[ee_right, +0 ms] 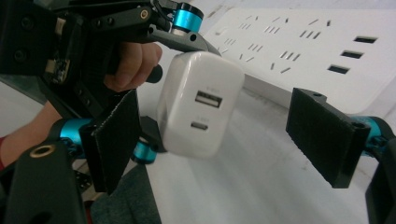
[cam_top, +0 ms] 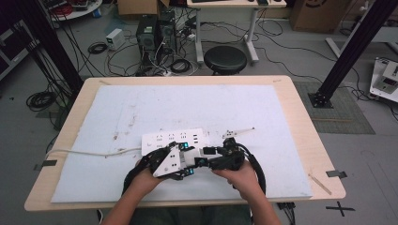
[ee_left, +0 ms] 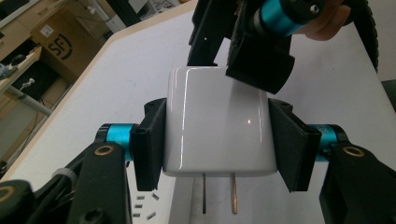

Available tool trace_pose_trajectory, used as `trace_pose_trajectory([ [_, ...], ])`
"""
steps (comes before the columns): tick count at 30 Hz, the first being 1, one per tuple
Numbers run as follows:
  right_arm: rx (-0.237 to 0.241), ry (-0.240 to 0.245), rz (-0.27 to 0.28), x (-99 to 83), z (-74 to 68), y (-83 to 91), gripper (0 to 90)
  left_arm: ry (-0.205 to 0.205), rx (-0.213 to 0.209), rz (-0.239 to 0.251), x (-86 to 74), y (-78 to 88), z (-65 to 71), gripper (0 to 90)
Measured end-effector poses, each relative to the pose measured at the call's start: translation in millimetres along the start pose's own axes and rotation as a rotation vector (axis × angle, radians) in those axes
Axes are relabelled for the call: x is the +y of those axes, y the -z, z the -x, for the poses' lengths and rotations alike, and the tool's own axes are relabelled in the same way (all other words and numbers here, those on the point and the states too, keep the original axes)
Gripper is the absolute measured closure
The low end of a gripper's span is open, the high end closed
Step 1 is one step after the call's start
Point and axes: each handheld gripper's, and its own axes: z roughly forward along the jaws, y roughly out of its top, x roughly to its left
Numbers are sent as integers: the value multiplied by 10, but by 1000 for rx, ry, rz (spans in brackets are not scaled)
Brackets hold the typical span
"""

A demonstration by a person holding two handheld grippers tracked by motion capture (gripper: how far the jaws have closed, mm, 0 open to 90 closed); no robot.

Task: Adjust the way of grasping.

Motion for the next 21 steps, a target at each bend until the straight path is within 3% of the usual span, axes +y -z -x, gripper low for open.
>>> trace_pose_trajectory([
  [8, 87, -29, 5, 2, 21, -43, 323, -22, 0, 12, 60, -31, 28, 424],
  [17, 142, -52, 3, -1, 40, -46, 538, -38, 4, 20, 90, -36, 44, 425],
  [21, 164, -73, 5, -5, 63, -34, 572, -56, 6, 18, 101, -36, 48, 425],
])
